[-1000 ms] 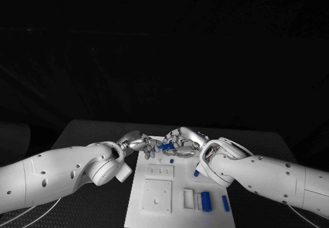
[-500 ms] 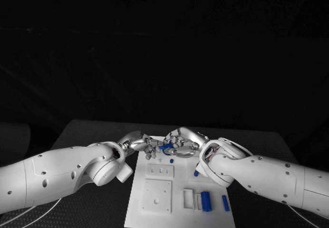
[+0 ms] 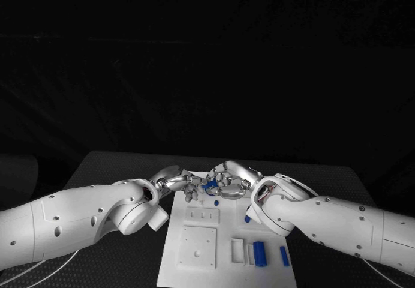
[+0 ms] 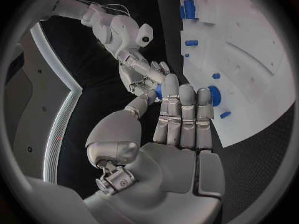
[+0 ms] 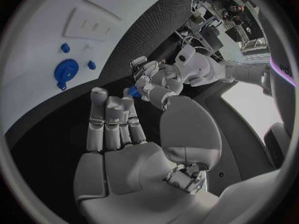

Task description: Assemble the parts on the task board

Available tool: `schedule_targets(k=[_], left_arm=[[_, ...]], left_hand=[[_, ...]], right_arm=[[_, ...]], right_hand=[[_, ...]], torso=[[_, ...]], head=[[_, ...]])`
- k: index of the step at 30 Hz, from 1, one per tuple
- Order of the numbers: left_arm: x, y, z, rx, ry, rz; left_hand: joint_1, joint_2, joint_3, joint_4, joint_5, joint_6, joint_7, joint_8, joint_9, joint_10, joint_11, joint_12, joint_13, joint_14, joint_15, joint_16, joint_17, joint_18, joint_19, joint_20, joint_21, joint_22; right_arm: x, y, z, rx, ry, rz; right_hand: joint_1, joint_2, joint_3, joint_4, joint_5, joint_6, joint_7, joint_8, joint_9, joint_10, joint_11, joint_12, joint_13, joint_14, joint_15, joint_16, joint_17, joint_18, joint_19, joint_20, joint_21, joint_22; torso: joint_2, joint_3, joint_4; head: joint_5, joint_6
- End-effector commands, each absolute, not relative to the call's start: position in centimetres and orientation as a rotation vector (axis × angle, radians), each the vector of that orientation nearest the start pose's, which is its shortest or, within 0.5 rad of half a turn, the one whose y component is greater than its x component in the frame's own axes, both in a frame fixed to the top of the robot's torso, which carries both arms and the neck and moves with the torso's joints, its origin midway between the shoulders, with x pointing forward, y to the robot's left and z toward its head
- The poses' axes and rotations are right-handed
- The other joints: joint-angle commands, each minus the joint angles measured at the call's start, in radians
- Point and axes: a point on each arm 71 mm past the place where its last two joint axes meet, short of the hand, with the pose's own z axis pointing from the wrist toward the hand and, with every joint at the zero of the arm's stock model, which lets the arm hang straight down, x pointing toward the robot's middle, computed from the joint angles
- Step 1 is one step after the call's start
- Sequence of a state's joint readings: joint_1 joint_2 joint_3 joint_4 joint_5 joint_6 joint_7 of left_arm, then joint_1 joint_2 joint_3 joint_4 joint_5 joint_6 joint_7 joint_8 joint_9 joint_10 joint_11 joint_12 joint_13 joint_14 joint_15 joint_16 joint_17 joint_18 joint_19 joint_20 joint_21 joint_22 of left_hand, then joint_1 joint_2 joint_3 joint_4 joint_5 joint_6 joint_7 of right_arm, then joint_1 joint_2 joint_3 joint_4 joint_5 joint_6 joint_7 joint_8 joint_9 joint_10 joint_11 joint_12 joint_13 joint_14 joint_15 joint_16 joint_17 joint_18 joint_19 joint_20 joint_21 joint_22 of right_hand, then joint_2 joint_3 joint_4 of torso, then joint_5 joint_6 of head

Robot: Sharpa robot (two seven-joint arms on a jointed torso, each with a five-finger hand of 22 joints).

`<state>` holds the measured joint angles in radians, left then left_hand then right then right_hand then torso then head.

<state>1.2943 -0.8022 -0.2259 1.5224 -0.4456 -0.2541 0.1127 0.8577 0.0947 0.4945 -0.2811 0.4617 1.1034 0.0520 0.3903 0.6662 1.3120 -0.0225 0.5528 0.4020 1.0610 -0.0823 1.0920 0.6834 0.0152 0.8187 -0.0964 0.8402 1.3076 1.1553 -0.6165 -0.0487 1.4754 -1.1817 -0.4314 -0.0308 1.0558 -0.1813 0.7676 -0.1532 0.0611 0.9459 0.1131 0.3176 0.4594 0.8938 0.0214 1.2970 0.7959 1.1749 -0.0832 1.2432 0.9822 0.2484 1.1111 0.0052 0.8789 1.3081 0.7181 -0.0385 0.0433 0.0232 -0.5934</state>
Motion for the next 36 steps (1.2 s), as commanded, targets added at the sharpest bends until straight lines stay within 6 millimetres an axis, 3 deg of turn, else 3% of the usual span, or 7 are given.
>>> schedule_targets(k=[1,6,9,15,19,28,36], left_arm=[[47.32,17.97,-21.2,-0.634,1.914,-1.244],[47.34,18.03,-21.24,-0.638,1.918,-1.238],[47.34,18.05,-21.3,-0.64,1.926,-1.234],[47.35,18.09,-21.47,-0.671,1.943,-1.222],[47.37,18.2,-21.66,-0.699,1.963,-1.204],[47.36,18.3,-21.88,-0.74,1.985,-1.191],[47.35,18.29,-21.94,-0.757,1.992,-1.198]], left_hand=[[0.011,0.004,0.012,-0.005,0.019,0.005,0.0,-0.001,-0.001,0.002,-0.008,0.001,0.001,0.0,-0.007,0.004,-0.001,-0.002,0.006,-0.086,0.007,0.021],[0.011,0.003,0.012,-0.005,0.018,0.005,0.001,-0.002,0.0,0.001,-0.008,0.001,0.001,0.0,-0.007,0.004,-0.001,-0.003,0.006,-0.086,0.007,0.021],[0.011,0.003,0.012,-0.005,0.018,0.004,0.001,-0.002,0.0,0.001,-0.008,0.0,0.001,0.0,-0.007,0.003,-0.001,-0.003,0.006,-0.086,0.007,0.021],[0.005,-0.005,0.01,-0.001,0.013,-0.002,0.004,-0.011,-0.001,-0.005,-0.005,-0.005,-0.002,-0.005,-0.006,-0.001,-0.006,-0.004,0.004,-0.086,0.006,0.02],[-0.007,-0.033,0.006,0.007,0.004,-0.015,0.011,-0.028,-0.005,-0.016,0.0,-0.015,-0.007,-0.011,-0.002,-0.011,-0.015,-0.006,0.0,-0.084,0.001,0.018],[-0.073,-0.127,-0.002,0.089,-0.09,-0.036,0.024,-0.066,-0.017,-0.036,0.012,-0.041,-0.021,-0.021,0.008,-0.033,-0.037,-0.001,-0.009,-0.076,-0.017,0.015],[-0.081,-0.136,-0.001,0.101,-0.103,-0.038,0.026,-0.07,-0.017,-0.039,0.014,-0.043,-0.022,-0.021,0.009,-0.034,-0.039,0.0,-0.009,-0.075,-0.019,0.015]], right_arm=[[47.32,-9.65,-20.1,0.022,1.654,1.015],[47.3,-9.74,-19.97,0.019,1.631,1.015],[47.27,-9.75,-19.92,0.01,1.621,1.01],[47.15,-9.65,-19.87,-0.004,1.612,1.011],[47.1,-9.61,-19.84,-0.012,1.606,1.013],[46.97,-9.47,-19.86,-0.03,1.608,1.018],[46.97,-9.49,-19.93,-0.037,1.617,1.017]], right_hand=[[-0.004,0.009,0.007,-0.003,-0.006,0.023,0.011,0.005,0.002,0.004,-0.007,0.005,-0.001,0.0,-0.009,0.007,0.002,0.013,0.0,-0.008,0.005,0.02],[-0.001,0.03,0.022,-0.005,-0.007,0.042,0.004,0.015,0.006,0.013,-0.014,0.004,-0.004,0.004,-0.016,0.008,0.002,0.013,0.004,-0.011,0.007,0.019],[0.005,0.056,0.047,-0.01,-0.008,0.067,-0.007,0.03,0.015,0.024,-0.024,0.003,-0.007,0.012,-0.025,0.01,0.002,0.013,0.01,-0.014,0.01,0.018],[0.002,0.07,0.062,-0.023,-0.012,0.077,-0.013,0.039,0.023,0.036,-0.03,0.001,-0.009,0.02,-0.032,0.011,0.002,0.013,0.017,-0.019,0.013,0.018],[0.001,0.072,0.065,-0.027,-0.012,0.079,-0.015,0.041,0.026,0.039,-0.032,0.0,-0.009,0.022,-0.033,0.011,0.002,0.013,0.019,-0.02,0.014,0.018],[0.0,0.075,0.067,-0.033,-0.012,0.08,-0.017,0.044,0.029,0.043,-0.034,-0.001,-0.009,0.025,-0.035,0.012,0.002,0.013,0.021,-0.022,0.016,0.018],[0.0,0.075,0.067,-0.034,-0.012,0.08,-0.017,0.044,0.029,0.043,-0.034,-0.001,-0.009,0.025,-0.035,0.012,0.002,0.013,0.021,-0.023,0.016,0.018]], torso=[[0.0,-0.0001,0.0001],[0.0,0.0,0.0002],[0.0,0.0002,-0.0002],[0.0,0.0004,0.0001],[0.0,0.0001,-0.0003],[0.0,0.0001,0.0001],[0.0,-0.0003,-0.0003]], head=[[0.0,-0.001],[0.0,-0.001],[0.0,-0.001],[0.001,-0.001],[0.001,-0.002],[0.0,-0.003],[0.0,-0.003]])
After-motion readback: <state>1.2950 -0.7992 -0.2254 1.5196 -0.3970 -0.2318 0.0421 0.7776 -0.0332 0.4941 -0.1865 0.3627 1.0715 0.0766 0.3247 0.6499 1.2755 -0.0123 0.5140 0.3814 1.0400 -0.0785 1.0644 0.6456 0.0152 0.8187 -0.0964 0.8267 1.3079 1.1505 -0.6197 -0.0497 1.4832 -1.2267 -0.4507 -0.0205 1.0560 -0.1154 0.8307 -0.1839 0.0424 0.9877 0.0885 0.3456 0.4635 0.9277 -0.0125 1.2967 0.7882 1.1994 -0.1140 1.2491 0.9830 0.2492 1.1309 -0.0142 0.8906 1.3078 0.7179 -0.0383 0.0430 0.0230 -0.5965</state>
